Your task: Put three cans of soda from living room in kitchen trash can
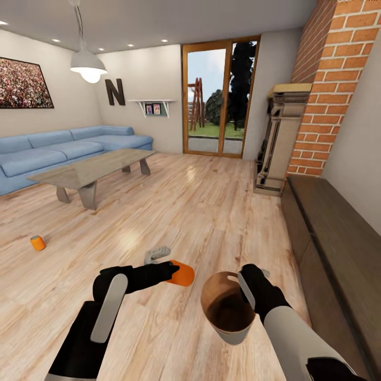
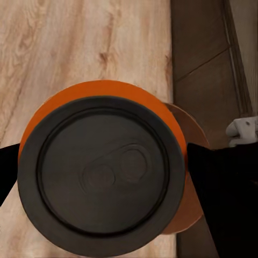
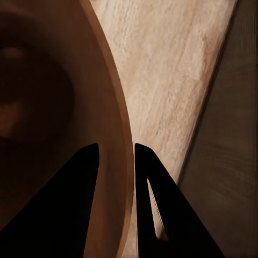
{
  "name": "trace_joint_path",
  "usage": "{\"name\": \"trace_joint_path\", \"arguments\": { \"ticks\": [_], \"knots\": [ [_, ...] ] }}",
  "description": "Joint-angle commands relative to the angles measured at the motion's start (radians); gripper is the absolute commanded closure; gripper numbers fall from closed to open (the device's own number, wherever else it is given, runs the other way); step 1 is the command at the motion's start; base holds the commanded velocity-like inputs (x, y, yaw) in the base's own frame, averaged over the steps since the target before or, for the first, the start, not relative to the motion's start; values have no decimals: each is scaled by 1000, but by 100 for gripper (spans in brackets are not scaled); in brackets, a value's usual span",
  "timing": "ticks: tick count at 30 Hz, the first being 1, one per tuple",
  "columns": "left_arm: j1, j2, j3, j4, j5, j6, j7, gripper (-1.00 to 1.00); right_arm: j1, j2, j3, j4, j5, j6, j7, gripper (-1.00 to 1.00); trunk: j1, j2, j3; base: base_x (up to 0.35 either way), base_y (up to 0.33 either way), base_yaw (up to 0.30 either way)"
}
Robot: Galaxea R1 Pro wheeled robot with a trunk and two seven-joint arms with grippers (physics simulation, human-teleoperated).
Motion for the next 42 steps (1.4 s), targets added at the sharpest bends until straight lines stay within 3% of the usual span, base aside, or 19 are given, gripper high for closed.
{"name": "trace_joint_path", "arguments": {
  "ticks": [1,6,18,25,29,34,36,42],
  "knots": [
    [0,0,0,-2,-1,0,0,100,0,0,5,3,7,1,-3,100,-4,7,3,0,0,0],
    [1,0,-1,-10,2,0,0,100,0,9,20,14,5,0,-14,100,-23,42,19,0,0,0],
    [1,0,-18,-12,2,0,0,100,0,23,25,17,4,-1,-17,100,-23,42,19,0,0,0],
    [1,-1,-88,-9,1,0,1,100,0,28,25,17,2,-1,-17,100,-23,42,19,0,0,0],
    [1,-4,-148,-1,-2,0,6,100,0,34,27,17,1,-1,-17,100,-23,42,19,0,0,0],
    [1,-7,-170,6,-2,0,11,100,0,37,28,17,0,-1,-17,100,-23,42,19,0,0,0],
    [0,-9,-204,24,-2,0,16,100,0,41,28,17,0,-1,-17,100,-23,42,19,0,0,0],
    [0,-11,-241,40,-2,0,32,100,0,46,28,16,0,-1,-17,100,-23,42,19,0,0,0]
  ]
}}
